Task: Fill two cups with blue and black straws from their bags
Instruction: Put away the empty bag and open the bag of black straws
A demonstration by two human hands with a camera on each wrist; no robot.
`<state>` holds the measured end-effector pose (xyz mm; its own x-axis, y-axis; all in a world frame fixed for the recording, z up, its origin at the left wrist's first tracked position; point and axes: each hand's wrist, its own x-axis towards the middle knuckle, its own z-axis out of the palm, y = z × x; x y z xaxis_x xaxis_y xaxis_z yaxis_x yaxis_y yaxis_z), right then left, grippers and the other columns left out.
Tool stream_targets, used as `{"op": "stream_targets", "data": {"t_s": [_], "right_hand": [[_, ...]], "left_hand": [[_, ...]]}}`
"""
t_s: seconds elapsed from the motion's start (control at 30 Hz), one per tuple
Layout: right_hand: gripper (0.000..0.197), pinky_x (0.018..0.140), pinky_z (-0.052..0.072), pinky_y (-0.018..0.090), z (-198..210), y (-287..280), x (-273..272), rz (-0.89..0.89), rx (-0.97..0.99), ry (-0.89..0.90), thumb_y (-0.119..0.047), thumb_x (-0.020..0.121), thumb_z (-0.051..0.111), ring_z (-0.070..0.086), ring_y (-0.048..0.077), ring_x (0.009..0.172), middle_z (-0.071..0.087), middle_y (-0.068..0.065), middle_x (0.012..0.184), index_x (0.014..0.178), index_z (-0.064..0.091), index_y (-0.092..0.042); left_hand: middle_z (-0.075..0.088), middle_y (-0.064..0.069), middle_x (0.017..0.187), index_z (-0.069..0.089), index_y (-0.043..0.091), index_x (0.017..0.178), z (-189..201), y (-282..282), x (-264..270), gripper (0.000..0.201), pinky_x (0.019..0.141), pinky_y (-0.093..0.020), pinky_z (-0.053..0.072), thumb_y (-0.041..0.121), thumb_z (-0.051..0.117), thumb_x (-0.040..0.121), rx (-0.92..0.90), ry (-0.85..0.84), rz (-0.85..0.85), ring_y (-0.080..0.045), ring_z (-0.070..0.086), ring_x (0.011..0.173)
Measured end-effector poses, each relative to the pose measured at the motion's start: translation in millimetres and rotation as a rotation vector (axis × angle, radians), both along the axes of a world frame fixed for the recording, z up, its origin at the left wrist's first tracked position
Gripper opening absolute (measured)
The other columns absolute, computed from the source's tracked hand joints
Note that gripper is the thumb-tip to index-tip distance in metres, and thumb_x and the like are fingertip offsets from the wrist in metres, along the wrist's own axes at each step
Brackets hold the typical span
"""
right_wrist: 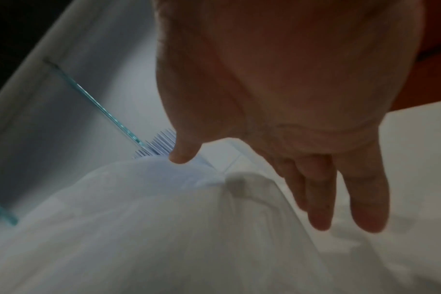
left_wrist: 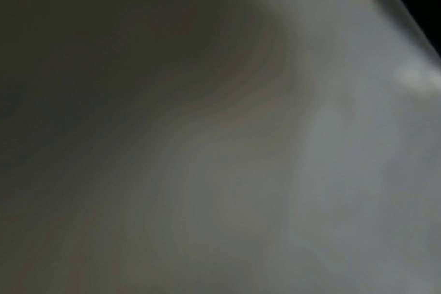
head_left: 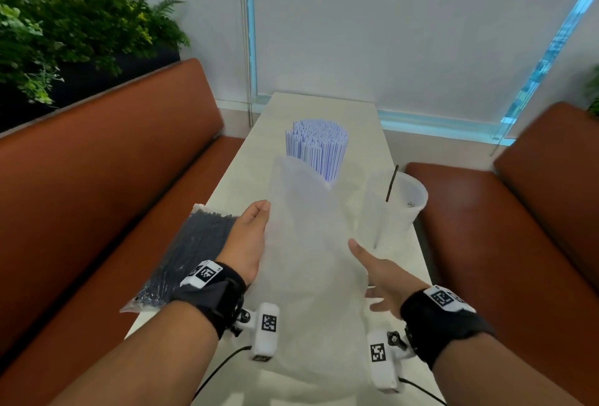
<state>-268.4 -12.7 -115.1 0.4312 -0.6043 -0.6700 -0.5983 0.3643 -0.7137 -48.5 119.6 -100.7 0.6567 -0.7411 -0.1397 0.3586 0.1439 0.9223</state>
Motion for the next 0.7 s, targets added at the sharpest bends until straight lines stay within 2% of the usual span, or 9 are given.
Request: {"op": "stream_targets", "data": {"t_s": [0.07,0.13,0.23,0.33,0.4,0.5,0.6,0.67,0.7], "right_hand": [[0.079,0.103,0.046,0.049,-4.9,-0.3,3.5,-0.013,0.048,-0.087,-0.082,0.068,0.069,0.064,0.025,0.115,0.074,-0.001,0.117,0.122,0.069,-0.023],[0.052,0.104,0.046,0.051,-6.5,-1.2,8.7,-0.083,0.027,-0.174,-0.057,0.082,0.076,0.067,0.025,0.11,0.077,0.0,0.109,0.117,0.072,-0.019],[0.028,0.103,0.048,0.051,-2.9,-8.3,10.8,-0.179,-0.071,-0.265,-0.035,0.095,0.068,0.067,0.024,0.107,0.075,0.003,0.113,0.116,0.069,-0.017],[0.022,0.089,0.055,0.042,5.3,-19.8,1.0,-0.269,-0.193,-0.327,-0.036,0.1,0.06,0.072,0.021,0.09,0.076,0.005,0.107,0.107,0.069,-0.017],[0.026,0.088,0.056,0.045,10.9,-23.1,-5.2,-0.291,-0.263,-0.322,-0.039,0.102,0.056,0.069,0.025,0.09,0.075,0.007,0.105,0.103,0.071,-0.018],[0.033,0.085,0.056,0.048,16.6,-22.9,-9.0,-0.284,-0.315,-0.356,-0.042,0.105,0.048,0.068,0.029,0.093,0.074,0.009,0.105,0.106,0.071,-0.018],[0.036,0.078,0.053,0.042,23.1,-25.5,-14.2,-0.446,-0.297,-0.488,-0.041,0.107,0.043,0.067,0.026,0.084,0.074,0.011,0.103,0.115,0.066,-0.015],[0.033,0.085,0.054,0.043,26.8,-25.6,-19.5,-0.396,-0.242,-0.524,-0.045,0.105,0.045,0.068,0.028,0.092,0.074,0.009,0.112,0.119,0.064,-0.023],[0.028,0.091,0.055,0.048,28.4,-23.7,-21.7,-0.28,-0.215,-0.499,-0.047,0.102,0.051,0.07,0.029,0.099,0.073,0.005,0.117,0.121,0.062,-0.029]], "left_hand": [[0.075,-0.008,0.105,0.07,0.017,0.107,4.4,3.3,-1.0,0.021,0.073,-0.033,0.056,0.033,0.057,0.103,0.008,0.034,-0.022,-0.02,0.07,0.085],[0.077,-0.004,0.106,0.073,0.022,0.105,6.7,7.4,-0.5,0.032,0.069,-0.031,0.058,0.046,0.052,0.102,0.038,0.056,-0.043,-0.019,0.075,0.088],[0.077,-0.001,0.109,0.073,0.023,0.113,2.3,13.5,1.8,0.054,0.082,-0.038,0.057,0.066,0.044,0.097,0.116,0.121,-0.171,-0.021,0.074,0.101],[0.077,-0.006,0.109,0.073,0.015,0.112,-9.3,17.2,9.2,0.031,0.078,-0.035,0.056,0.04,0.063,0.098,0.216,-0.204,-0.238,-0.026,0.074,0.1],[0.078,-0.005,0.102,0.074,0.019,0.104,-12.6,15.5,16.9,0.018,0.07,-0.033,0.056,0.031,0.062,0.1,0.259,-0.355,-0.112,-0.025,0.074,0.091],[0.077,-0.002,0.099,0.075,0.025,0.099,-8.1,10.1,14.2,0.021,0.082,-0.04,0.058,0.037,0.057,0.101,0.2,-0.286,-0.071,-0.025,0.072,0.095],[0.075,0.002,0.113,0.074,0.036,0.107,-6.2,11.6,4.1,0.018,0.091,-0.041,0.055,0.041,0.058,0.1,0.216,-0.203,-0.335,-0.022,0.071,0.105],[0.076,-0.003,0.109,0.074,0.024,0.112,-3.7,13.3,3.1,0.018,0.087,-0.039,0.055,0.03,0.06,0.101,0.26,-0.27,-0.362,-0.026,0.071,0.102],[0.077,-0.005,0.103,0.074,0.019,0.109,-2.2,13.2,3.7,0.018,0.084,-0.038,0.053,0.028,0.06,0.102,0.277,-0.307,-0.314,-0.028,0.071,0.096]]}}
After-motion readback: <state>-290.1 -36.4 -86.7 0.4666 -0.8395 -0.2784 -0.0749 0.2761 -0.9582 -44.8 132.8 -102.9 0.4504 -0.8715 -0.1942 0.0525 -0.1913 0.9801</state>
